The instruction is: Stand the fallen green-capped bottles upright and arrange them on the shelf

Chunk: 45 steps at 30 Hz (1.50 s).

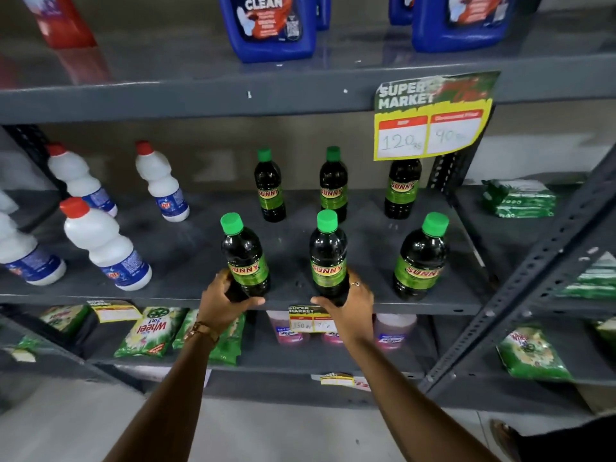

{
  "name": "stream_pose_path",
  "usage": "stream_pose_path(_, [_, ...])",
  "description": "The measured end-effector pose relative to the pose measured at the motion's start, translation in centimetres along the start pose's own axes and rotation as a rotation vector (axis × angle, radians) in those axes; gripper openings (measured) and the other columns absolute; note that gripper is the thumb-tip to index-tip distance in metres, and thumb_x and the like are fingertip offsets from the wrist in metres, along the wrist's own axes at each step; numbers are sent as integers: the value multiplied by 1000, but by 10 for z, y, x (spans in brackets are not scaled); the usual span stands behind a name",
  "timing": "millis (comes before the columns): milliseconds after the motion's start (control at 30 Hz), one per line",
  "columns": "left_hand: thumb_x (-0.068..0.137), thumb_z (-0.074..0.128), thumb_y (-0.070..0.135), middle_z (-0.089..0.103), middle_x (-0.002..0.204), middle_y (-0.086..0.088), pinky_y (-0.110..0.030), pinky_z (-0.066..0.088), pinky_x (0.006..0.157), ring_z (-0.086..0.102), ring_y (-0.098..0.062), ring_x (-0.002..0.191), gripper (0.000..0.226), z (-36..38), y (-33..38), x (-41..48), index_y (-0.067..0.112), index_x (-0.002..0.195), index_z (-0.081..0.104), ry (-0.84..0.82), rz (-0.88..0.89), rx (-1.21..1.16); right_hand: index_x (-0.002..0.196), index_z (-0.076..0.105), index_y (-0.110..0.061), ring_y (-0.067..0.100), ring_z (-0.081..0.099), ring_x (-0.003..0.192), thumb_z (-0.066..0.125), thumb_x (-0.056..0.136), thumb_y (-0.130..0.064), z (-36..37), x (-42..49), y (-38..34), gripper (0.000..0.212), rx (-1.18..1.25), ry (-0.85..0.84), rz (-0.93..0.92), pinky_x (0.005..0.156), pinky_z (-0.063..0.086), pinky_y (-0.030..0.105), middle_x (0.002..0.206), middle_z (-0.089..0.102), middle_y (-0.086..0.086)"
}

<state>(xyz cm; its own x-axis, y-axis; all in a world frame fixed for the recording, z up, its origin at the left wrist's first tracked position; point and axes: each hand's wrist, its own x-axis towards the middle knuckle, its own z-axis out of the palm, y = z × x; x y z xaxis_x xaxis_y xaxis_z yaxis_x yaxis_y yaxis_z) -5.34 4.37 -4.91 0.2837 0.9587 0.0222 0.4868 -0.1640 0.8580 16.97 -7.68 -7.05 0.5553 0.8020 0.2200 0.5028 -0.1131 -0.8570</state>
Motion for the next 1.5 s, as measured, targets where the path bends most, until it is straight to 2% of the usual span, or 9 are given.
stream_pose_path(67, [50, 91, 36, 48, 142, -10, -44, 37, 110, 43, -19, 132, 111, 9, 2, -14, 18, 141, 30, 132, 23, -17, 140, 44, -12, 17, 45, 126, 83, 64, -48, -12, -8, 4, 93, 63, -33, 23, 109, 37, 40, 134, 53, 0])
stream_pose_path(167, [75, 62, 61, 14, 159, -9, -41, 21, 115, 12, -18, 145, 99, 40, 0, -64, 24, 148, 6, 390, 135, 149, 126, 51, -31, 7, 51, 116, 74, 73, -55, -42, -36, 18, 62, 127, 156, -23, 100, 43, 27, 124, 49, -26])
stream_pose_path(233, [82, 43, 64, 7, 159, -11, -40, 16, 117, 4, -20, 147, 88, 66, 3, -89, 21, 148, 4, 310, 308, 315, 111, 51, -35, 16, 52, 105, 69, 74, -61, -66, -46, 26, 49, 153, 387, -37, 91, 44, 23, 111, 44, -33])
stream_pose_path(300, [86, 35, 64, 5, 159, -11, -30, 3, 121, -1, -19, 148, 84, 90, 10, -93, 17, 148, 3, 121, 444, 480, 116, 48, -23, 23, 48, 107, 73, 70, -61, -83, -41, 34, 64, 169, 534, 18, 94, 44, 30, 115, 40, -19])
stream_pose_path(433, [85, 19, 68, 0, 157, -9, -29, -7, 121, -3, -22, 147, 88, 107, 27, -70, 7, 147, 3, -1, 427, 663, 140, 35, -13, 22, 43, 128, 91, 58, -37, -97, -7, 40, 102, 176, 298, 129, 105, 39, 36, 138, 44, 9])
stream_pose_path(600, [83, 5, 69, 11, 158, -17, -38, -3, 120, 7, -27, 147, 92, 110, 30, -44, 3, 146, 6, -71, 404, 887, 123, 50, -10, 27, 60, 105, 87, 65, -24, -100, 4, 57, 70, 80, 310, 141, 86, 46, 32, 107, 59, 1])
stream_pose_path(1167, [89, 26, 63, 11, 158, -18, -39, -2, 120, 7, -29, 147, 87, 109, 33, -44, 2, 146, 5, -134, 400, 936, 131, 41, -7, 29, 59, 111, 84, 66, -36, -103, 2, 61, 83, 17, 212, 141, 87, 46, 31, 119, 60, 11])
stream_pose_path(1333, [87, 18, 68, 0, 159, -18, -36, -2, 121, -2, -27, 148, 91, 93, 55, -62, 2, 145, -6, -136, 353, 887, 153, 7, -16, 13, 19, 143, 85, 66, -34, -116, -22, 41, 118, 195, 261, 127, 119, 20, 38, 160, 18, 6])
stream_pose_path(1500, [91, 27, 62, 3, 159, -11, -37, 3, 122, 1, -21, 148, 83, 51, 95, -93, 9, 148, -3, 125, 771, 712, 137, 46, -32, 6, 51, 124, 65, 87, -50, -163, -51, -29, 57, 256, 563, -286, 98, 44, 17, 139, 51, -8])
